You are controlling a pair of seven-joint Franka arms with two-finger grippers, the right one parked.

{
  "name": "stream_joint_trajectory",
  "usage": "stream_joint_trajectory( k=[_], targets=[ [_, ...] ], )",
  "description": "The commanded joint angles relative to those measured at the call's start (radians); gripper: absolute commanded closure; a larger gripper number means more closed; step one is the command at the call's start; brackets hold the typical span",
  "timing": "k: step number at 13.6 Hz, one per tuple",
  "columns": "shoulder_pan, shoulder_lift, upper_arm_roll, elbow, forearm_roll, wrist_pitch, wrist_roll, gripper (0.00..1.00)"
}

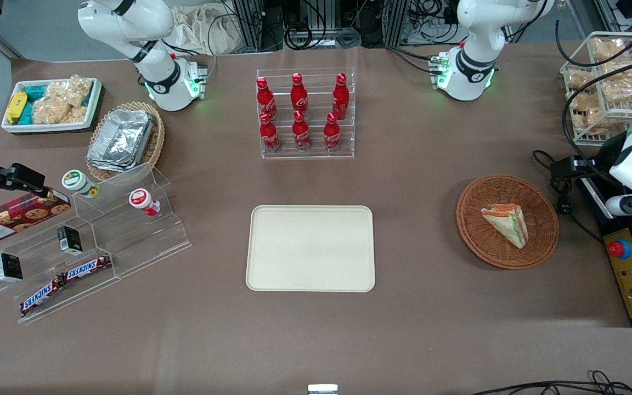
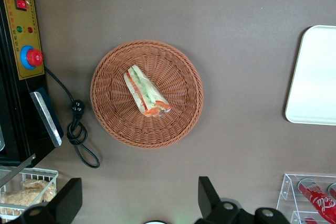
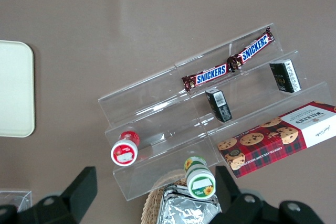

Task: Place sandwich from basket to tray
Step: 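Move the left gripper over the wicker basket toward the sandwich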

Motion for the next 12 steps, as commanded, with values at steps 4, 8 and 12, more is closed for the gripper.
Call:
stream_joint_trajectory(
  k=[4, 8, 12],
  targets=[
    [0.047, -0.01, 0.006, -0.216, 0.01, 0.095, 0.007, 0.01],
    [0.111, -0.007, 0.004, -0.409, 0.004, 0.259, -0.011, 0.01],
    [0.144, 0.026, 0.004, -0.583, 0.003, 0.537, -0.215, 0.01]
  ],
)
